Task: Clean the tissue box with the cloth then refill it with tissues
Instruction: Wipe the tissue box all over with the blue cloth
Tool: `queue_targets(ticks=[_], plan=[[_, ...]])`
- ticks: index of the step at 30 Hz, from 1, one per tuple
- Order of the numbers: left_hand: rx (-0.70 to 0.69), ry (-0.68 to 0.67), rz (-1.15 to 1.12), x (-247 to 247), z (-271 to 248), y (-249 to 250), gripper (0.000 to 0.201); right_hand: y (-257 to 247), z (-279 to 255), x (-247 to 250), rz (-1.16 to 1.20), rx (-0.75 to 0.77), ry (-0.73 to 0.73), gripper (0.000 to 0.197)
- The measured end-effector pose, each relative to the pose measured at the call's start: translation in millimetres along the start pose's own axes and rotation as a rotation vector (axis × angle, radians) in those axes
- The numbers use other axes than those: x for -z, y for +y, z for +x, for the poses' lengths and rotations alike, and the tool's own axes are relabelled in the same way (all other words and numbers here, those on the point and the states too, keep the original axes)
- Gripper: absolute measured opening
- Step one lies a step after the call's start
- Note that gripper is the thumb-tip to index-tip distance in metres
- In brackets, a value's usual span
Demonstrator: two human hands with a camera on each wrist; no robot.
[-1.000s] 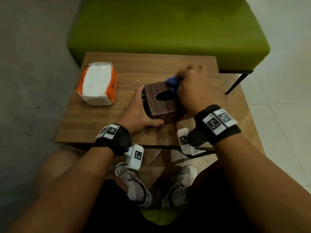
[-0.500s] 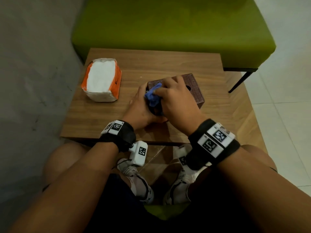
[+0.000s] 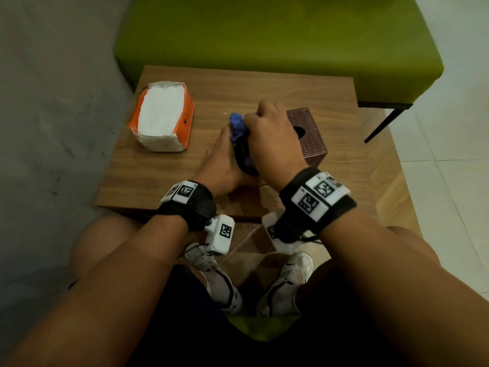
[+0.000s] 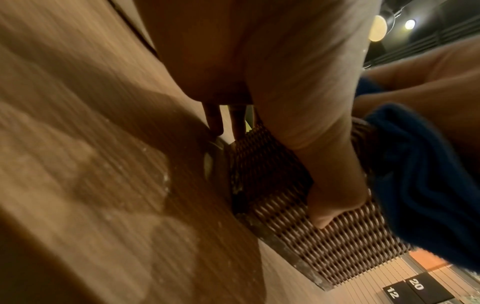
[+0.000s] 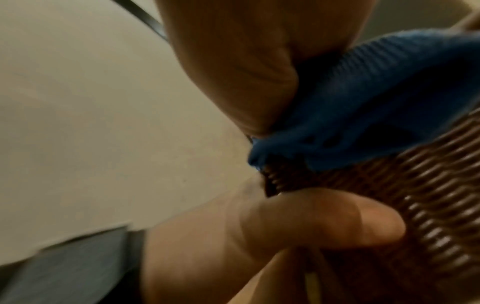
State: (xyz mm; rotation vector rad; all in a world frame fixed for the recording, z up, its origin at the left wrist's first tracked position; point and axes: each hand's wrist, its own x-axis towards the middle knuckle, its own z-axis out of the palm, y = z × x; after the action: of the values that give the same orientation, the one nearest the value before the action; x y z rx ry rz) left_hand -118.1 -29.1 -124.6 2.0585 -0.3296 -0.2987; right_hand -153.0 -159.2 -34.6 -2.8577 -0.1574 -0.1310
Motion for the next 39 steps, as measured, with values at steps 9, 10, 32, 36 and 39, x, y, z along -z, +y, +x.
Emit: queue_targets(ticks=[9, 10, 32, 36, 39], plan=[[0.048, -0.018, 0.013, 3.7, 1.2, -20.2, 0.129, 2.9, -28.0, 9.2, -0.102, 0.081, -0.051, 0.022], [0.037, -0.008, 0.026, 1.4, 0.9, -16.5, 0.122, 3.0, -16.9, 9.1, -0.082, 0.069, -0.049, 0.021], [0.033, -0.065, 0.016, 2.7, -2.3, -5.6, 0.111, -0.5, -34.7, 17.5, -0.058, 0.096, -0.088, 0.027], [-0.015, -0.055, 0.000, 6.0, -6.6, -8.7, 0.135, 30.0, -58.1, 15.3, -0.076, 0.093, -0.053, 0.025], [-0.010, -0.064, 0.008, 4.5, -8.2, -10.3, 0.138, 54.6, -56.1, 7.3, -0.047, -0.096, 0.126, 0.013]])
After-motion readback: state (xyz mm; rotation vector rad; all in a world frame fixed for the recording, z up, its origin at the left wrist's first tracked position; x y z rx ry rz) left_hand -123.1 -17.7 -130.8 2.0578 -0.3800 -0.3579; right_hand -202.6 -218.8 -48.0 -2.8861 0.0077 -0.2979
